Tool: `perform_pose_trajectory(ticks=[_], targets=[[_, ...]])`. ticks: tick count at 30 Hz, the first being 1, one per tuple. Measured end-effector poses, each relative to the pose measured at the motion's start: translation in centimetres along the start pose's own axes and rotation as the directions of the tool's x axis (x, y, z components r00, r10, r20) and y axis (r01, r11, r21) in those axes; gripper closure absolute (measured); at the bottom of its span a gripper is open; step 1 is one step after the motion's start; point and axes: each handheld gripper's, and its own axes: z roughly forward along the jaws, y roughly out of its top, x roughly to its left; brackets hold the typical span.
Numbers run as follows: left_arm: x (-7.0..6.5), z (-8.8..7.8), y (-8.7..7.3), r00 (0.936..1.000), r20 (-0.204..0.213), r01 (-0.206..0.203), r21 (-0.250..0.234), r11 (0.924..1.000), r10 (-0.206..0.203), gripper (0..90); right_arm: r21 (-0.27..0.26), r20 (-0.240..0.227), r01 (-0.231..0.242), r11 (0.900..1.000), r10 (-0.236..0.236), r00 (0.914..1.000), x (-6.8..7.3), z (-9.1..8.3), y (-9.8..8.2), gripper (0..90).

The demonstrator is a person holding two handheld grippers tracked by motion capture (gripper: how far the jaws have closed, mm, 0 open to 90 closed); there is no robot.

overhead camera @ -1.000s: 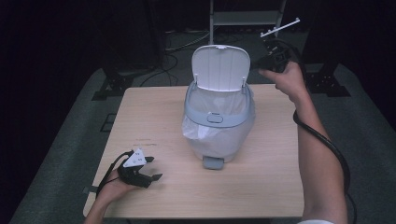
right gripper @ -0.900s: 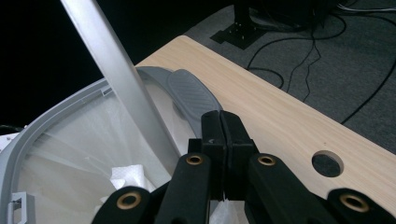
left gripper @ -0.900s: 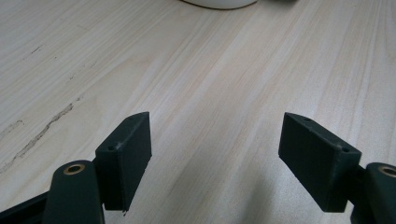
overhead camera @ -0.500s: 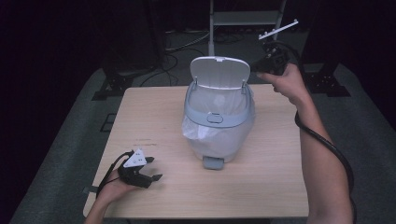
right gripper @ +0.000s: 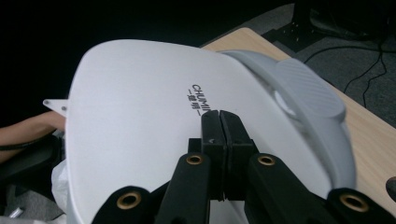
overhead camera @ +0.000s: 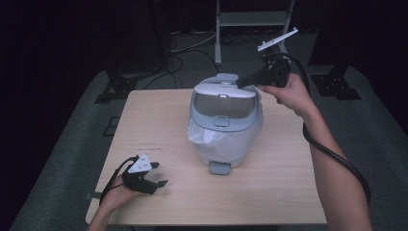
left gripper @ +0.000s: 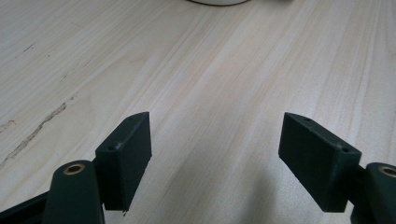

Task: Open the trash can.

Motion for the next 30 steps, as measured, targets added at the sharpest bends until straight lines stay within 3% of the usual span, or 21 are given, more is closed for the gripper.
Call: perform_pose_trajectory(ticks=[21, 30], targets=[[-0.1, 0.1, 0.0, 1.0000, 0.006, -0.001, 0.004, 1.0000, 0.001, 24.5, 0.088, -0.059, 0.093, 0.992, -0.088, 0.9944, 3.8, 3.0, -0.9, 87.6], [-0.1, 0.2, 0.0, 1.0000, 0.009, -0.001, 0.008, 1.0000, 0.000, 24.1, 0.061, -0.047, 0.130, 0.990, -0.128, 0.9907, 4.6, 3.1, -1.4, 89.5]])
